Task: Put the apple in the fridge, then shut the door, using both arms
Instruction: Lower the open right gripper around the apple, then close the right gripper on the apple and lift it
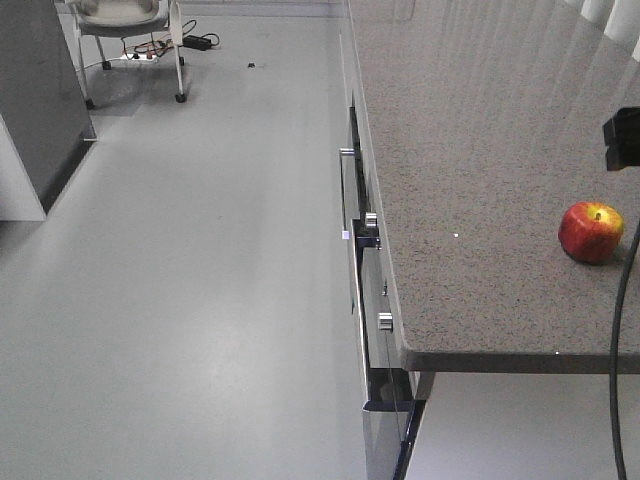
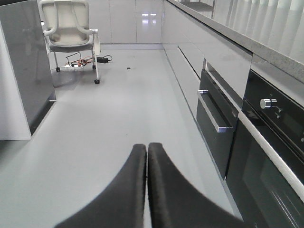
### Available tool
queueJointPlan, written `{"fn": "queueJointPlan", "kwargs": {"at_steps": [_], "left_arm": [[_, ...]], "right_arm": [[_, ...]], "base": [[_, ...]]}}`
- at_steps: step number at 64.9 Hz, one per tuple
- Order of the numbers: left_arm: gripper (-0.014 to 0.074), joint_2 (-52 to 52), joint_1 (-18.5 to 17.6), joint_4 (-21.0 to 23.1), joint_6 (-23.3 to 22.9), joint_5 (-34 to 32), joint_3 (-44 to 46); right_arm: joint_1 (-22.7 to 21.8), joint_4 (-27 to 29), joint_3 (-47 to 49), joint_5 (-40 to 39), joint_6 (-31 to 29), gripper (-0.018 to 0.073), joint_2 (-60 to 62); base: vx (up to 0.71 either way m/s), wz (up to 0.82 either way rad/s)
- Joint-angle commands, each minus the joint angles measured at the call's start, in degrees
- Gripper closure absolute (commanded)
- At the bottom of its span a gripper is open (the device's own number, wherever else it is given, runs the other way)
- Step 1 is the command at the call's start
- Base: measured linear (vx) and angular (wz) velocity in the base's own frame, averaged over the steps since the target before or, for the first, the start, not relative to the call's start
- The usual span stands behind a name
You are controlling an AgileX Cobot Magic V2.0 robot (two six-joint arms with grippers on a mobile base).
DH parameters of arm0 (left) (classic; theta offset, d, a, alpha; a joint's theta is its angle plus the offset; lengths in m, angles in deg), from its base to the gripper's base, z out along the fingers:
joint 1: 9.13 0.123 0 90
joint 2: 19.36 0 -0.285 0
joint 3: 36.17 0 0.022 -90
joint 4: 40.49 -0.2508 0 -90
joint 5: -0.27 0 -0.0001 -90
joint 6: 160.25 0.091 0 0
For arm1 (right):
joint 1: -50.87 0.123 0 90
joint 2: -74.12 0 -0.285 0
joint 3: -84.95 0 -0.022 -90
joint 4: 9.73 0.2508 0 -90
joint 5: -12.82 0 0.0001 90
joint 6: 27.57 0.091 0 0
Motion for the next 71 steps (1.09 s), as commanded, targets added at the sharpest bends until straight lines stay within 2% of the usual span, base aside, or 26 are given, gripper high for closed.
{"fn": "queueJointPlan", "kwargs": {"at_steps": [1, 29, 71], "left_arm": [[0.0603, 0.9, 0.1, 0.0, -0.4, -4.1, -1.6], [0.0603, 0.9, 0.1, 0.0, -0.4, -4.1, -1.6], [0.0603, 0.9, 0.1, 0.0, -0.4, -4.1, -1.6]], "right_arm": [[-1.9, 3.8, 2.8, -2.5, -3.0, -0.0081, -1.3], [-1.9, 4.3, 3.5, -7.8, -4.1, -0.0069, -9.1], [-1.9, 4.3, 3.5, -9.2, -4.1, -0.0044, -17.5]], "base": [[0.00, 0.00], [0.00, 0.00], [0.00, 0.00]]}}
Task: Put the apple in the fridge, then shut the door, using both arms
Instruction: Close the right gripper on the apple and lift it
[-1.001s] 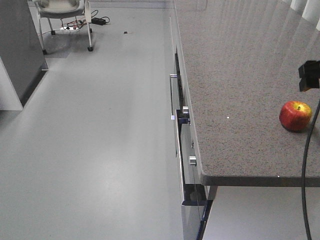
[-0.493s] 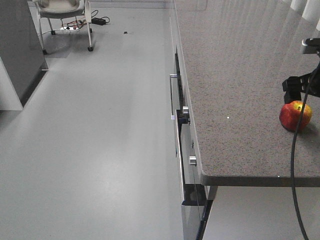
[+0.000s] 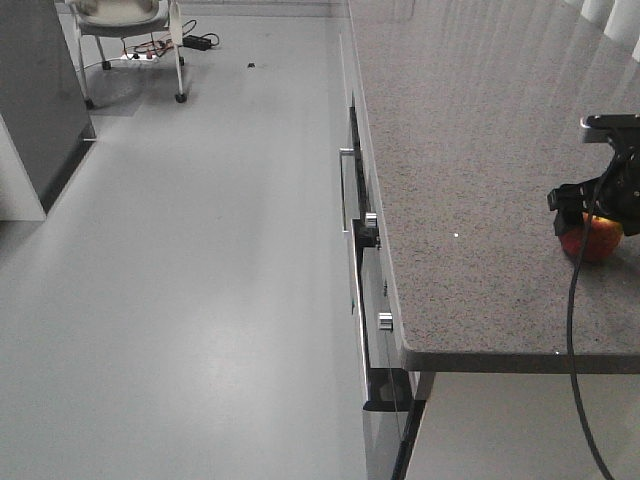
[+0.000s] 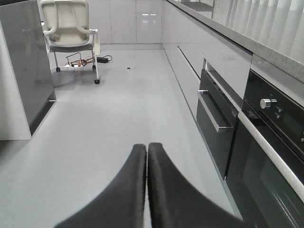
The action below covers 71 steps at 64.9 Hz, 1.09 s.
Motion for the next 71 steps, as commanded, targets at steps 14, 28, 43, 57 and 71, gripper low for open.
{"fn": "queueJointPlan", "kwargs": {"at_steps": [14, 28, 43, 57, 71], "left_arm": [[0.0603, 0.9, 0.1, 0.0, -0.4, -4.1, -1.6], [0.0603, 0.9, 0.1, 0.0, -0.4, -4.1, -1.6], [0.0603, 0.9, 0.1, 0.0, -0.4, -4.1, -1.6], [0.0603, 0.9, 0.1, 0.0, -0.4, -4.1, -1.6], [0.0603, 0.9, 0.1, 0.0, -0.4, -4.1, -1.6]], "right_arm": [[-0.3, 0.0, 1.9, -2.3, -0.4, 0.0039, 2.0], [-0.3, -0.3, 1.9, -2.0, -0.5, 0.0268, 2.2], [-0.1, 3.0, 1.9, -3.3, -2.5, 0.0491, 9.1], [-0.1, 18.4, 1.9, -0.5, -14.1, 0.0571, 24.6], [-0.1, 28.1, 1.7, 4.9, -19.4, 0.0569, 36.9]], "base": [[0.00, 0.00], [0.00, 0.00], [0.00, 0.00], [0.00, 0.00], [0.00, 0.00]]}}
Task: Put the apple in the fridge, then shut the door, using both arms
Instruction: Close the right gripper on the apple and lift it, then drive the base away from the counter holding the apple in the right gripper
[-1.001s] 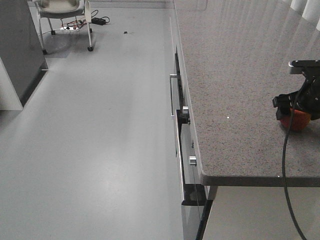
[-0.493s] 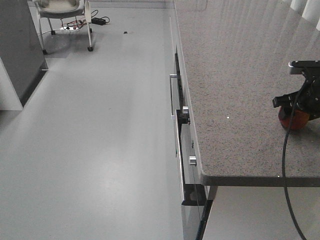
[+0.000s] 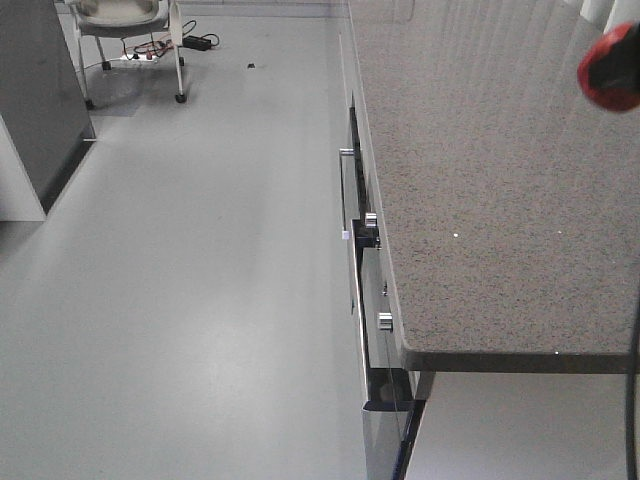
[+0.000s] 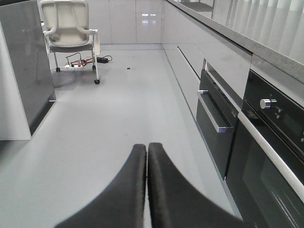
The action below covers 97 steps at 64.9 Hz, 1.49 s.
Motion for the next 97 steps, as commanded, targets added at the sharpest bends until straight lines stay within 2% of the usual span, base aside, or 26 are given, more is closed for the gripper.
{"fn": "queueJointPlan", "kwargs": {"at_steps": [1, 22, 41, 97], "left_arm": [[0.0603, 0.9, 0.1, 0.0, -0.4, -4.1, -1.6], [0.0603, 0.9, 0.1, 0.0, -0.4, -4.1, -1.6], [0.0603, 0.9, 0.1, 0.0, -0.4, -4.1, -1.6], [0.0603, 0.9, 0.1, 0.0, -0.4, -4.1, -1.6]], "right_arm": [[-0.1, 5.3, 1.7, -0.3, -1.9, 0.0569, 6.8], [-0.1, 6.8, 1.6, 10.4, -1.9, 0.0569, 16.4], [-0.1, 6.8, 1.6, 10.9, -1.8, 0.0569, 19.9], [-0.1, 6.8, 1.6, 11.0, -1.8, 0.0569, 20.0]], "base": [[0.00, 0.00], [0.00, 0.00], [0.00, 0.00], [0.00, 0.00]]}}
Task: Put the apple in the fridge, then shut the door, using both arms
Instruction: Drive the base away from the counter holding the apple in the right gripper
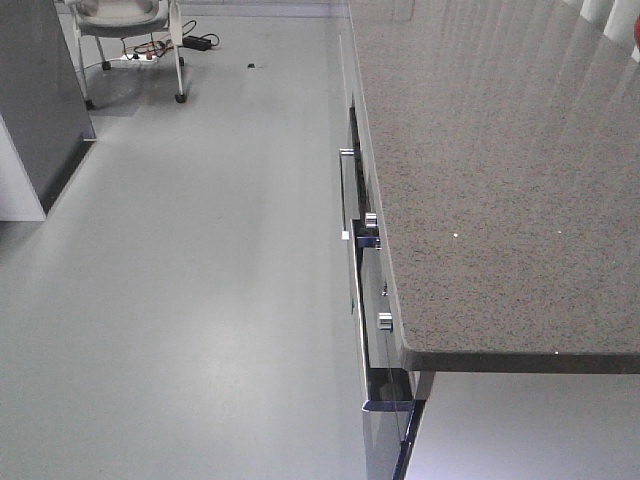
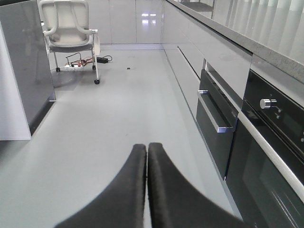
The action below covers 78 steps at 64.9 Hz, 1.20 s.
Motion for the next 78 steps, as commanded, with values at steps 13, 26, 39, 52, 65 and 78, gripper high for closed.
{"fn": "queueJointPlan", "kwargs": {"at_steps": [13, 26, 39, 52, 65, 78], "left_arm": [[0.0603, 0.9, 0.1, 0.0, -0.4, -4.1, -1.6], [0.0603, 0.9, 0.1, 0.0, -0.4, -4.1, -1.6], [0.0603, 0.9, 0.1, 0.0, -0.4, -4.1, -1.6], [0.0603, 0.9, 0.1, 0.0, -0.4, -4.1, -1.6], [0.0603, 0.9, 0.1, 0.0, -0.4, -4.1, -1.6], [0.0603, 0.9, 0.1, 0.0, -0.4, -4.1, -1.6]], "right_arm": [[-0.1, 2.0, 1.6, -3.8, -0.4, 0.0569, 0.7], [-0.1, 2.0, 1.6, -3.8, -0.4, 0.0569, 0.7], [-0.1, 2.0, 1.6, -3.8, -0.4, 0.0567, 0.7], [-0.1, 2.0, 1.6, -3.8, -0.4, 0.0567, 0.7], [-0.1, 2.0, 1.6, -3.7, -0.4, 0.0568, 0.7], [-0.1, 2.0, 1.6, -3.7, -0.4, 0.0568, 0.7]], "base": [[0.00, 0.00], [0.00, 0.01], [-0.01, 0.05], [-0.02, 0.12], [-0.01, 0.23], [-0.01, 0.37]]}}
